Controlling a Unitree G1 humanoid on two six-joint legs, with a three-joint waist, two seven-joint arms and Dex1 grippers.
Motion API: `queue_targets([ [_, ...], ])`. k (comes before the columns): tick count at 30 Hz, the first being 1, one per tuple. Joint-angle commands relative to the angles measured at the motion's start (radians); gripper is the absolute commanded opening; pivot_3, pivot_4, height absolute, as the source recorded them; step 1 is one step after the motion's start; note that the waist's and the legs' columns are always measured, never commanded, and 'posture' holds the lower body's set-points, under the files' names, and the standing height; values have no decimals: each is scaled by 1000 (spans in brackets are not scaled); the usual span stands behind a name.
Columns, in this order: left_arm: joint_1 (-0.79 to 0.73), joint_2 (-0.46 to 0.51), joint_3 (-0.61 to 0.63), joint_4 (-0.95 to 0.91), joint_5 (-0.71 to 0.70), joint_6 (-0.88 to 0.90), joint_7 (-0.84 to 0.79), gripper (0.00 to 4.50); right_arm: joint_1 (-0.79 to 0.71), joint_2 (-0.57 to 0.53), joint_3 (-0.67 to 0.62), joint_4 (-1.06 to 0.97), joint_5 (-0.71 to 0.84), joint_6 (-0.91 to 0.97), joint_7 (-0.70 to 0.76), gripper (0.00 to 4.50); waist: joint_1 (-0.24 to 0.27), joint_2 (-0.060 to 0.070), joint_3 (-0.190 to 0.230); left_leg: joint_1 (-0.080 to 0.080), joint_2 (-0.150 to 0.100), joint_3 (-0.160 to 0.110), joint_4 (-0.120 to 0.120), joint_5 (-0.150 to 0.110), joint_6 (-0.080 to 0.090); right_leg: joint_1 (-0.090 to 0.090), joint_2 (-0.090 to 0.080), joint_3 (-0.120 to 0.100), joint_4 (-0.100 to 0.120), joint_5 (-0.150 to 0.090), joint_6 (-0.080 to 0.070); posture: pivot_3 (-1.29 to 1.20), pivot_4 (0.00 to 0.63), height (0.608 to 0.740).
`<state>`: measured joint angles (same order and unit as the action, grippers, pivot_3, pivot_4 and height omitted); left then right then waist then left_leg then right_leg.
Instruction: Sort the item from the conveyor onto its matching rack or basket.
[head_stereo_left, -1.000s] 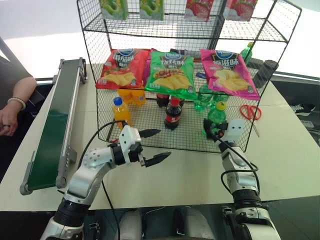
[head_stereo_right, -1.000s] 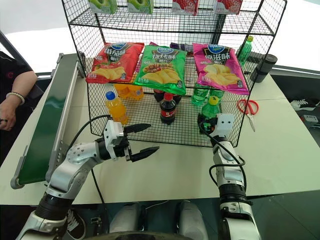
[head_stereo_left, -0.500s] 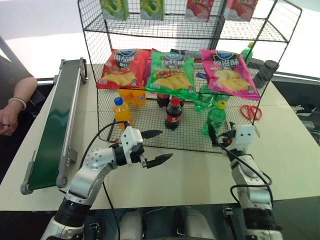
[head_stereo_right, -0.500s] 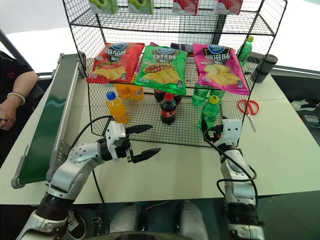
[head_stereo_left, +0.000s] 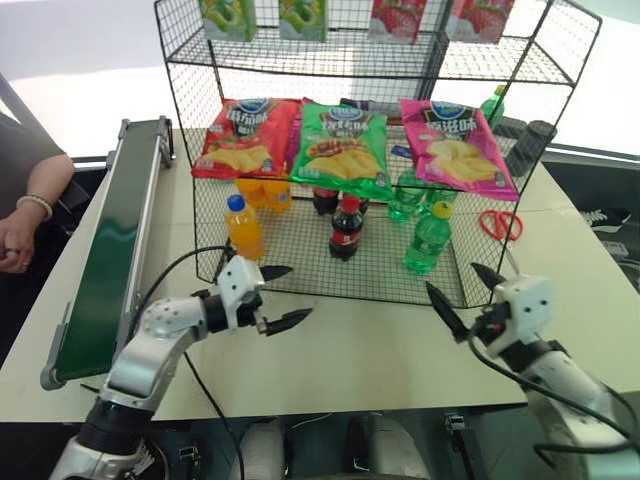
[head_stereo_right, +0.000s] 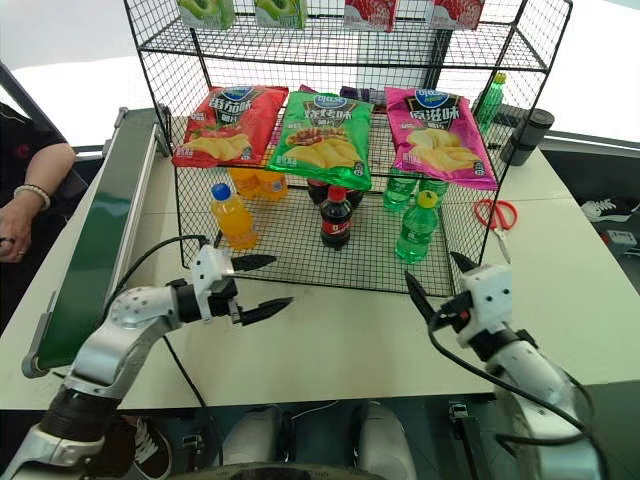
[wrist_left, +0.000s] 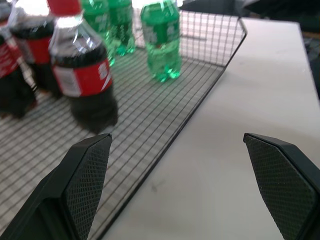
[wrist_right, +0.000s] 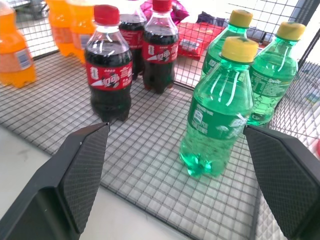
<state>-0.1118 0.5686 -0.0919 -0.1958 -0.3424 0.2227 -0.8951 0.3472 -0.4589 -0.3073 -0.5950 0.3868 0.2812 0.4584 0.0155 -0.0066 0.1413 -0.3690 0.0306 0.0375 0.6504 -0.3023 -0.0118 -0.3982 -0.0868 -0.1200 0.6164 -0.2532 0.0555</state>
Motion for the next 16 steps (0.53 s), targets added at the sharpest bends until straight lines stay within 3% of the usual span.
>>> queue_targets([
  [1,22,21,52,-16,-4,-29,-4,4500,46,-33,-96,-26,68,-19,71,4462,1,-1,0,0,0,0,0,0,0,0,0,0,0,0,0,0,150,734],
  [16,122,54,113,-24,-1,-87,-12,4500,109,-79,-160,52,63,-46,181,4462,1,-1,-1,1,0,0,0,0,0,1,0,0,0,0,0,0,150,734],
])
